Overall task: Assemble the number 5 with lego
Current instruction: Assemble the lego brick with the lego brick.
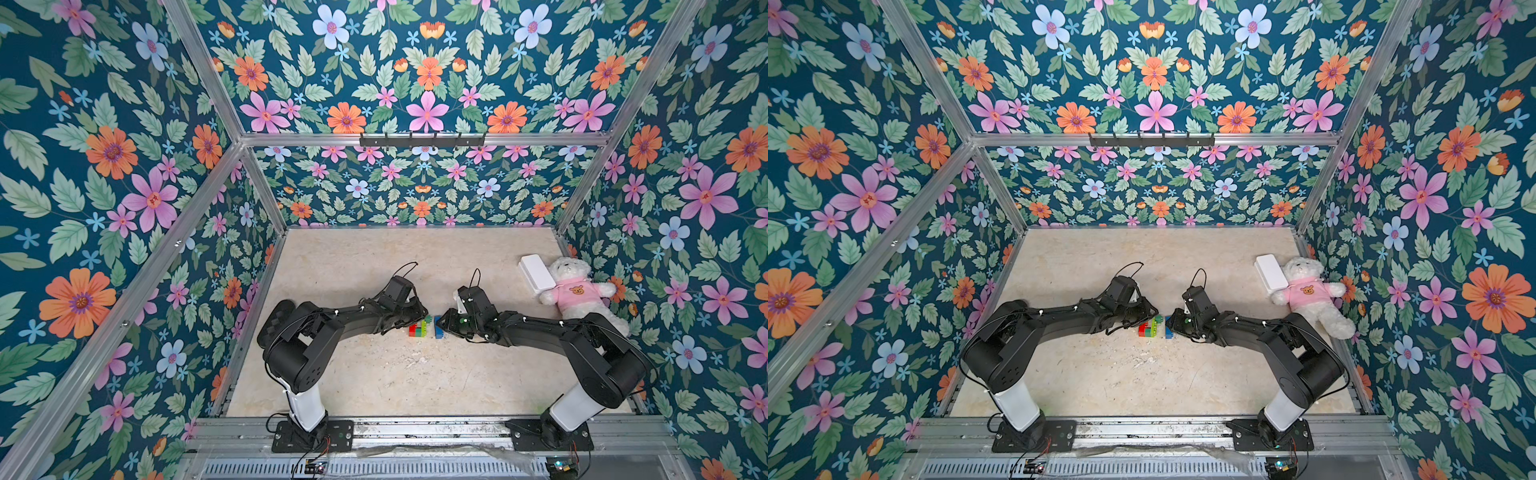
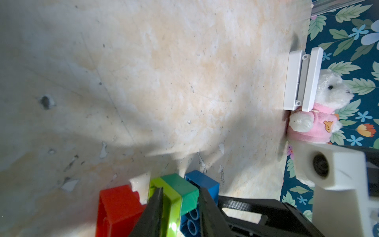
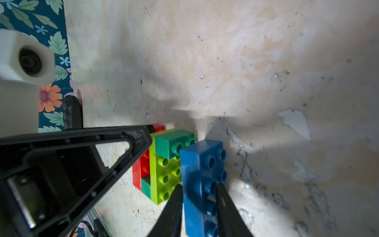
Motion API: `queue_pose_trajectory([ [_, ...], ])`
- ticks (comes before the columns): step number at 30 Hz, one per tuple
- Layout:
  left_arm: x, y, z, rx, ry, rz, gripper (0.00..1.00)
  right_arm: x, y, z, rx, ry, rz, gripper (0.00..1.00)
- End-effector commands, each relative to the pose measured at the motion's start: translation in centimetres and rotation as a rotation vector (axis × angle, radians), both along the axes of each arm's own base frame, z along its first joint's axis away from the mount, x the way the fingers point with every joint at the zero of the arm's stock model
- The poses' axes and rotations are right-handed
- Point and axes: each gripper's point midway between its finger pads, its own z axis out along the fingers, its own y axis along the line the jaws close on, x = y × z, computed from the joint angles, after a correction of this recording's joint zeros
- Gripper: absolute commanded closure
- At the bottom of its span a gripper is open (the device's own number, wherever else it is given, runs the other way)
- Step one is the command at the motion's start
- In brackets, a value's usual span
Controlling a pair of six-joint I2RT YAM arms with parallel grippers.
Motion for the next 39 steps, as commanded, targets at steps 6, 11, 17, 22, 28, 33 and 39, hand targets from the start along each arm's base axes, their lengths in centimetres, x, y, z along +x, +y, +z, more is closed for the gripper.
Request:
queue_pose_trajectory([
  [6, 0.0, -0.1, -0.2, -0.002, 0.001, -0.005, 0.68, 0.7, 0.8, 0.8, 0.040, -0.026, 0.007, 0.70],
  [11, 0.0, -0.1, -0.2, -0.002, 0.002, -0.004, 0.69, 0.9, 0.9, 0.8, 0.043, -0.026, 0.001, 0.71],
  [17, -0.1, 0.0, -0.4, 0.000, 0.006, -0.006, 0.69, 0.8, 1.3, 1.2, 0.064, -0.029, 0.014, 0.71],
  [22, -0.1, -0.1, -0.4, -0.001, 0.006, -0.007, 0.70, 0.8, 1.5, 1.4, 0.069, -0.037, 0.026, 0.72],
  [28, -0.1, -0.1, -0.5, 0.000, 0.009, -0.009, 0.71, 0.7, 1.1, -0.2, 0.021, -0.005, 0.026, 0.72],
  [33, -0.2, 0.0, -0.6, 0.002, 0.010, -0.010, 0.71, 1.0, 0.4, -0.3, -0.013, -0.007, 0.004, 0.66],
  [39, -0.2, 0.0, -0.6, 0.005, 0.006, -0.012, 0.71, 1.4, 0.1, 0.2, -0.023, -0.019, -0.007, 0.63],
])
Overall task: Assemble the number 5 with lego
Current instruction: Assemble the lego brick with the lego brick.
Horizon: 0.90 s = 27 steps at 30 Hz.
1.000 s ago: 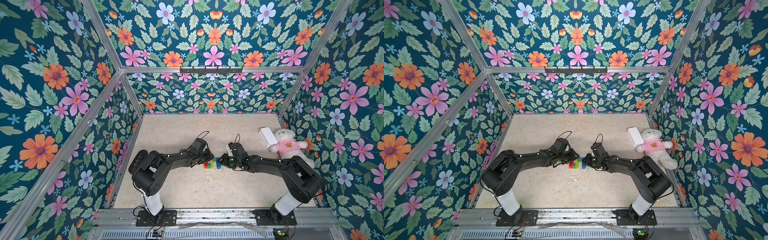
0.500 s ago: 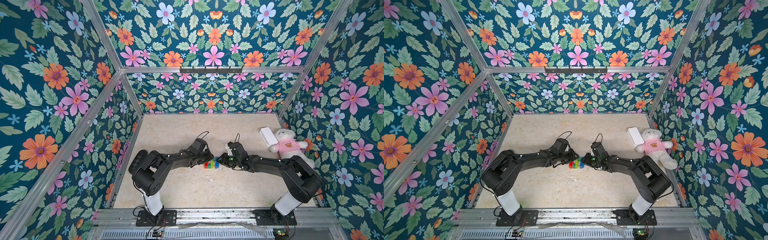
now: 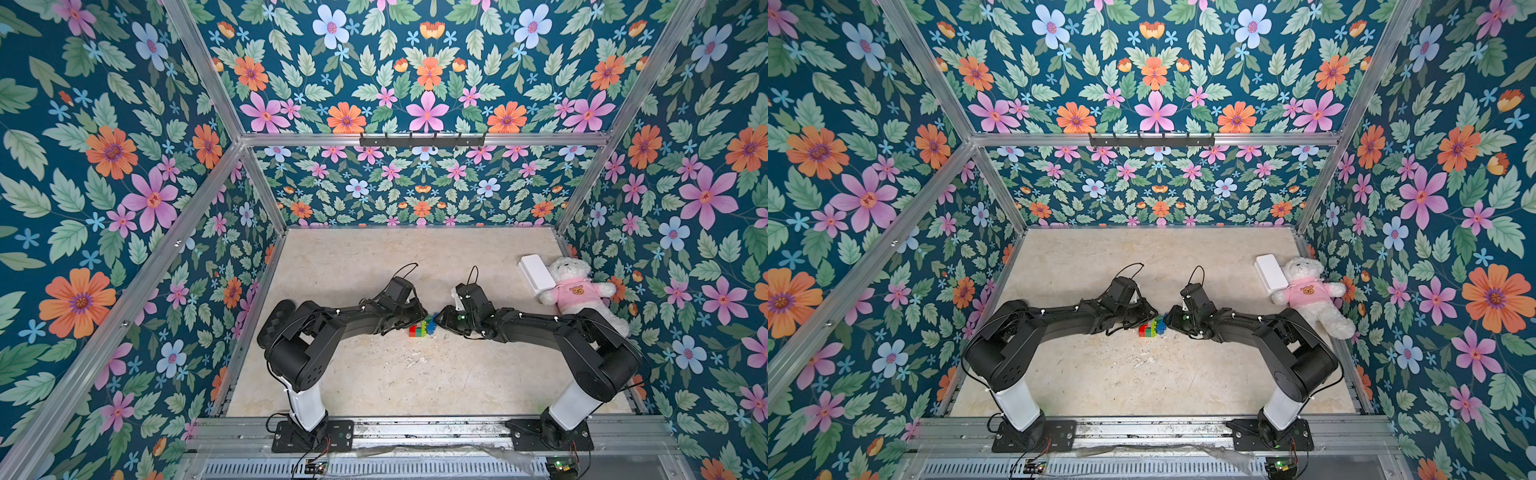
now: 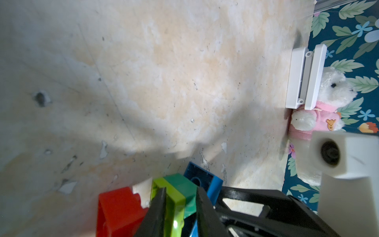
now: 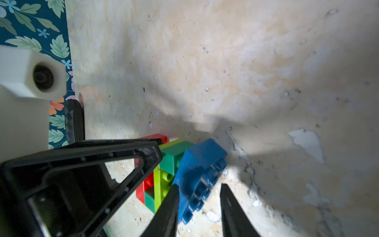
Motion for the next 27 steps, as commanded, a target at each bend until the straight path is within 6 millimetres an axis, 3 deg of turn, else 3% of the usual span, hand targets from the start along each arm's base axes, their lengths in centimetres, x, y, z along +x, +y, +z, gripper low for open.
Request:
queue_pose_trajectory([
  [1, 0.0, 0.0, -0.1, 0.005, -0.003, -0.005, 0.71, 0.3, -0.4, 0.1, -0.023, -0.009, -0.007, 0.63],
  [5, 0.0, 0.1, -0.1, 0.007, -0.002, -0.005, 0.71, 0.8, -0.2, 0.5, -0.018, -0.011, -0.015, 0.56],
  [9, 0.1, 0.0, 0.0, 0.005, -0.006, -0.005, 0.71, 1.0, 0.1, 0.6, -0.019, -0.003, -0.007, 0.55],
  [18, 0.2, -0.1, 0.0, 0.003, -0.004, -0.008, 0.71, 0.8, 0.4, -0.5, -0.042, 0.026, 0.017, 0.68],
  [27, 0.2, -0.1, -0.1, 0.006, -0.003, -0.008, 0.71, 0.5, 0.0, -0.7, -0.094, 0.016, 0.060, 0.73],
])
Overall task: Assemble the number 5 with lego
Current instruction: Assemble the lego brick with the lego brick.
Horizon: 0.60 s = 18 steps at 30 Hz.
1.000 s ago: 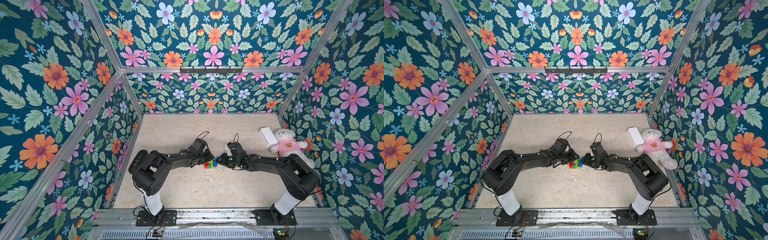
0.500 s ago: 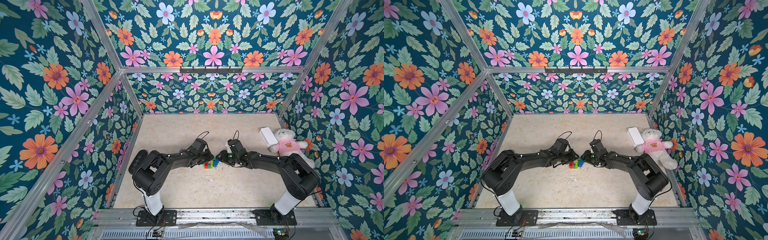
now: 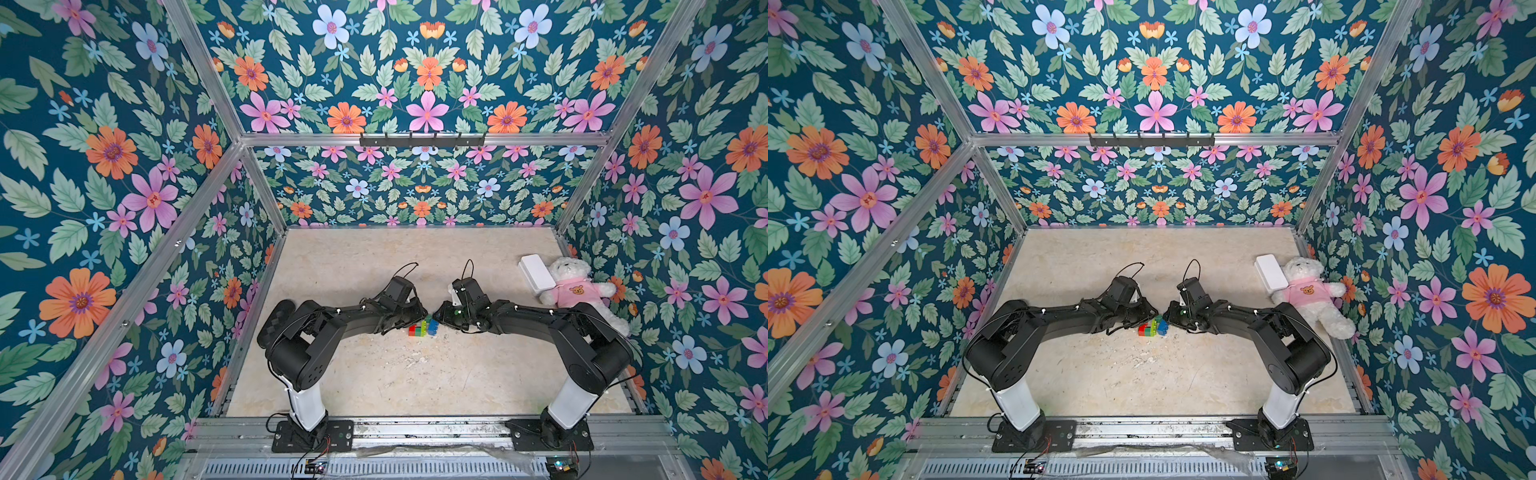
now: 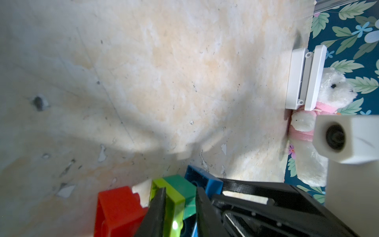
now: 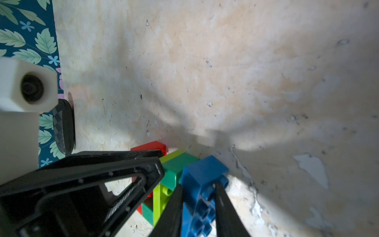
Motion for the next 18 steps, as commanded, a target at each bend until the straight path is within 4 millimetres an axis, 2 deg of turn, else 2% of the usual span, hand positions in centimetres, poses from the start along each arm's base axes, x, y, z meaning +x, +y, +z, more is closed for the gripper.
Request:
queue_pose_trajectory([
  [1, -0.02, 0.03, -0.13, 0.008, -0.003, -0.009, 0.71, -0.59, -0.52, -0.61, -0.046, 0.008, 0.031, 0.73],
  [18, -0.13, 0.16, -0.19, 0.010, -0.003, -0.008, 0.72, -1.34, -1.48, -1.08, -0.020, 0.018, 0.053, 0.72],
])
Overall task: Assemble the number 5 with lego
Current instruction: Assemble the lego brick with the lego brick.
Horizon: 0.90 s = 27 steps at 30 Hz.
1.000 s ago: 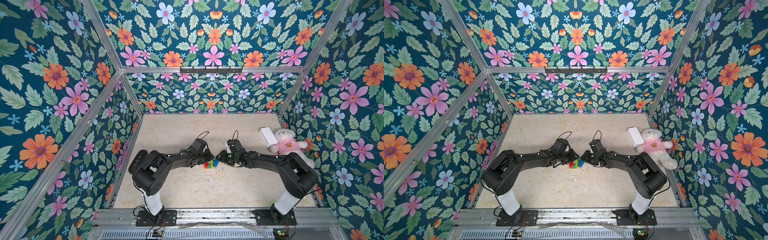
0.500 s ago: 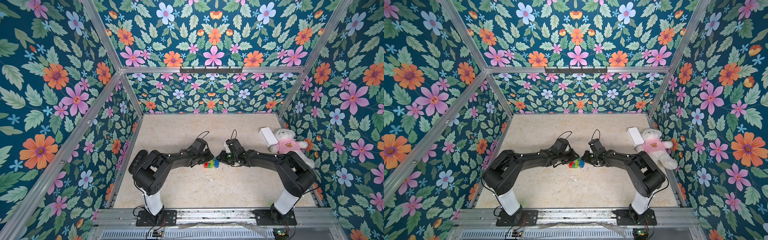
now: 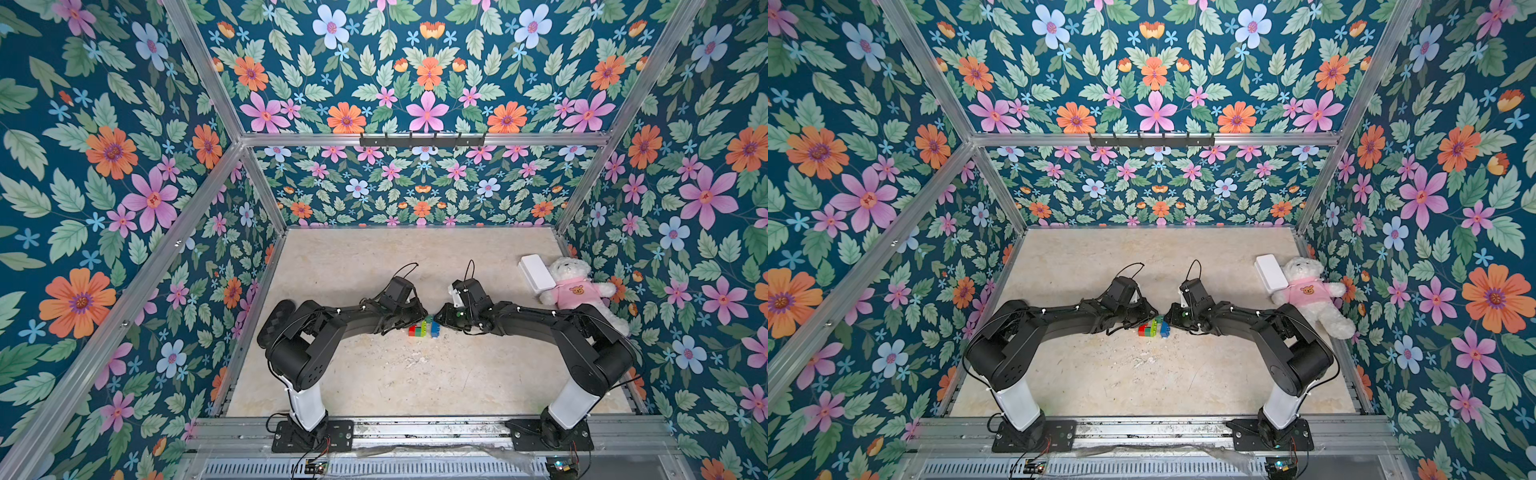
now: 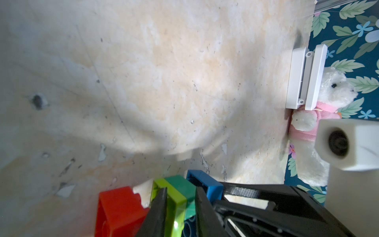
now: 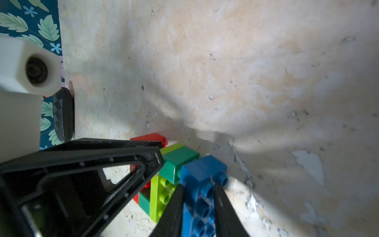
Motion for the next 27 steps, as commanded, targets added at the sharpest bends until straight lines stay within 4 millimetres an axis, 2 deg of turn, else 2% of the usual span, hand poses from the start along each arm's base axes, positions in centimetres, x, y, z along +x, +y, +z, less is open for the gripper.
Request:
queue_pose_trajectory([
  [1, -0.1, 0.2, -0.2, 0.010, -0.002, -0.007, 0.72, -0.9, -0.9, -1.0, -0.022, 0.035, 0.011, 0.72],
  [18, -0.1, 0.1, -0.4, 0.009, 0.000, -0.015, 0.72, -0.9, 0.2, -0.8, 0.097, 0.021, 0.090, 0.74],
  [27, -0.2, 0.1, -0.5, 0.009, 0.003, -0.014, 0.74, -1.0, 0.4, -1.1, 0.144, 0.049, 0.068, 0.76],
])
